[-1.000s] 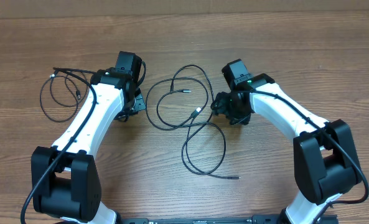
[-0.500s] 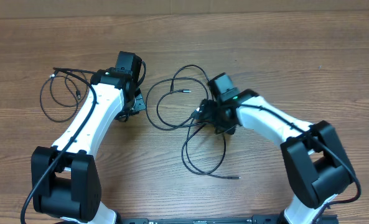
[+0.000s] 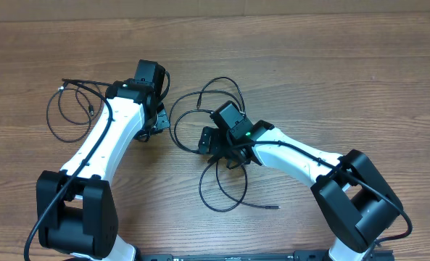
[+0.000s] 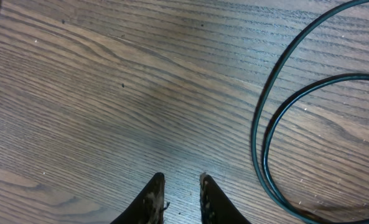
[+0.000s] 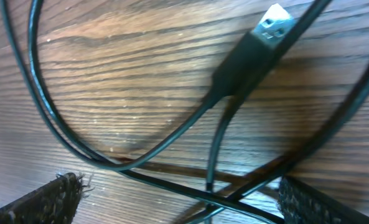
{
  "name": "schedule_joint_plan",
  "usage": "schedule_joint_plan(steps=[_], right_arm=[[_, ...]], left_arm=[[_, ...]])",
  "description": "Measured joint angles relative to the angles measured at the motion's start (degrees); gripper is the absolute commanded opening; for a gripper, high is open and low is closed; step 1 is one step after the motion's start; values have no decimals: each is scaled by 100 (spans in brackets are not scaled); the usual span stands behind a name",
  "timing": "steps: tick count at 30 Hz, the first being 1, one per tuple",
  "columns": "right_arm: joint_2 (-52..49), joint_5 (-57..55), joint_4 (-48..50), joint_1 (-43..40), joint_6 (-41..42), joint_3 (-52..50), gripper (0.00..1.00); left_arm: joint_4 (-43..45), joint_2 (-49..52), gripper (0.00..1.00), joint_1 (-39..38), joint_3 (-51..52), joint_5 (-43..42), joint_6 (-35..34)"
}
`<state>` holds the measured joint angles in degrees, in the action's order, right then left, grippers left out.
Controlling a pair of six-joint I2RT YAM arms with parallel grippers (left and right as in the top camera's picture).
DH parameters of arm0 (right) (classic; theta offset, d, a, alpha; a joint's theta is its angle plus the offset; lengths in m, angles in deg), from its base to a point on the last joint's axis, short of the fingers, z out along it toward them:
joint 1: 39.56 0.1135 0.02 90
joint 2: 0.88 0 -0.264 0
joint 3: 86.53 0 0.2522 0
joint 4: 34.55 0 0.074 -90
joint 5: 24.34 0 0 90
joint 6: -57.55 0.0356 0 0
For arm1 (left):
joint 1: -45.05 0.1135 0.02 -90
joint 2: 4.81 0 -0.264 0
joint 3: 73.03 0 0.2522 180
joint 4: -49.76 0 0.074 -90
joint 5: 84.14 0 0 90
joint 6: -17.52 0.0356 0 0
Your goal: Untangle cables
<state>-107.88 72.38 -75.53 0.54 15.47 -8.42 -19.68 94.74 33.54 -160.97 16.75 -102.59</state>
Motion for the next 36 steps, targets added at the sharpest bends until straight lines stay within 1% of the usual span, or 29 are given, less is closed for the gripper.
schedule_joint_plan(steps=[2, 6, 9, 10, 11, 14, 16, 17, 19, 20, 21, 22, 23, 24, 25, 26, 27, 30, 32, 34, 36], right_arm=[[0, 48, -162, -35, -109, 2, 100], [15, 81, -811, -197, -538, 168, 100], [153, 4, -1325, -505, -776, 361, 100], [223, -26, -1438, -649, -831, 413, 100], [286, -70, -1495, -765, -868, 448, 100], [457, -339, -1862, -1279, -949, 529, 100], [485, -693, -2131, -1635, -979, 529, 100], [483, -874, -2234, -1784, -1001, 529, 100], [483, -1331, -2382, -2090, -1021, 529, 100], [483, -1521, -2404, -2225, -1023, 529, 100], [483, -1676, -2404, -2354, -1027, 529, 100], [483, -1805, -2398, -2468, -1040, 529, 100], [483, -1899, -2396, -2564, -1045, 529, 100], [483, -1971, -2393, -2643, -1045, 529, 100], [483, -2039, -2393, -2715, -1047, 529, 100], [483, -2090, -2398, -2785, -1045, 529, 100], [483, -2122, -2393, -2833, -1047, 529, 100], [483, -2203, -2396, -2951, -1047, 529, 100], [483, -2223, -2393, -2983, -1045, 529, 100], [483, -2236, -2393, -2988, -1047, 529, 100], [483, -2245, -2391, -2988, -1045, 529, 100]], left_arm=[[0, 0, 22, 0, 0, 0, 0], [0, 0, 22, 0, 0, 0, 0], [0, 0, 21, 0, 0, 0, 0], [0, 0, 23, 0, 0, -2, 0], [0, 0, 26, 0, 0, 0, 0], [2, 0, 44, 0, 0, -131, -17], [13, 0, 50, 0, 0, -258, -59], [37, 0, 55, 0, 0, -330, -66], [103, 0, 62, 0, 0, -529, -107], [127, 0, 73, 0, 0, -629, -118], [149, 0, 79, 0, 0, -752, -118], [164, 0, 79, 0, 0, -885, -120], [170, 0, 77, 0, 0, -1005, -129], [173, 0, 64, 0, 0, -1163, -127], [177, 0, 45, 0, 0, -1298, -127], [190, 0, 22, 0, 0, -1458, -131], [199, 0, 4, 0, 0, -1609, -133], [210, 0, 4, -7, 0, -2096, -188], [225, 0, 4, -42, 4, -2306, -345], [348, 0, 5, -151, 59, -2433, -610], [538, 0, 4, -452, 195, -2533, -999]])
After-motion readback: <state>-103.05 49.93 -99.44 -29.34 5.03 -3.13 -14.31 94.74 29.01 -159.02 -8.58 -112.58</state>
